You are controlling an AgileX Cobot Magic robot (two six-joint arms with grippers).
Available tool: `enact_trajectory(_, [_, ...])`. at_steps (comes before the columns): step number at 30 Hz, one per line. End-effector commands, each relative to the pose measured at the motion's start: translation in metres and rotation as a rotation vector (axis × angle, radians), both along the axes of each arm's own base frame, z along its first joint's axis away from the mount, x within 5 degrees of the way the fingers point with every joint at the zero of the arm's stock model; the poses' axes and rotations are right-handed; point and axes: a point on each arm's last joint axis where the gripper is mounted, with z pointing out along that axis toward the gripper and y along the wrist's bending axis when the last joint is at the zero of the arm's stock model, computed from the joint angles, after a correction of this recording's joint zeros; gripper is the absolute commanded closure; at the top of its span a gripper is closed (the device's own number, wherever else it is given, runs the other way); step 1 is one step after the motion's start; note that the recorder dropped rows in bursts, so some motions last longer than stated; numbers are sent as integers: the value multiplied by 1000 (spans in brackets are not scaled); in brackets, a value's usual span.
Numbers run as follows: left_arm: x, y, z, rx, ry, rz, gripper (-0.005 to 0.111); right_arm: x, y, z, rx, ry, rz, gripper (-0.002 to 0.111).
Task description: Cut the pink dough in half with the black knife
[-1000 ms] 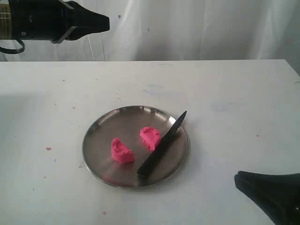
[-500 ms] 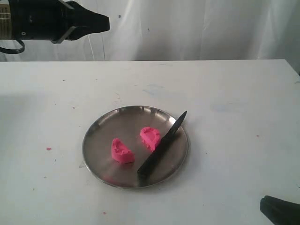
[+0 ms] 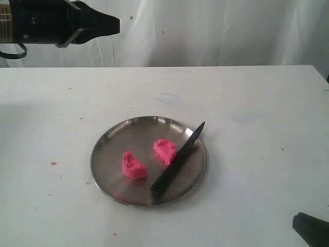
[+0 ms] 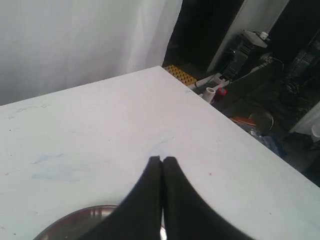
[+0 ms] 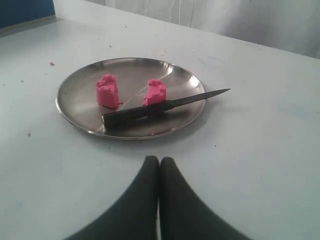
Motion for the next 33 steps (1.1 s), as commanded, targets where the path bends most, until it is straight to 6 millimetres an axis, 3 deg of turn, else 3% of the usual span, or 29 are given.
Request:
enact_trajectory(1, [-3,0,2,3,-6,-6,107,2,-3,0,41,9,-50,108])
enact_trajectory(33, [-3,0,2,4,-7,1,107,2,-3,0,43,10,-50,108])
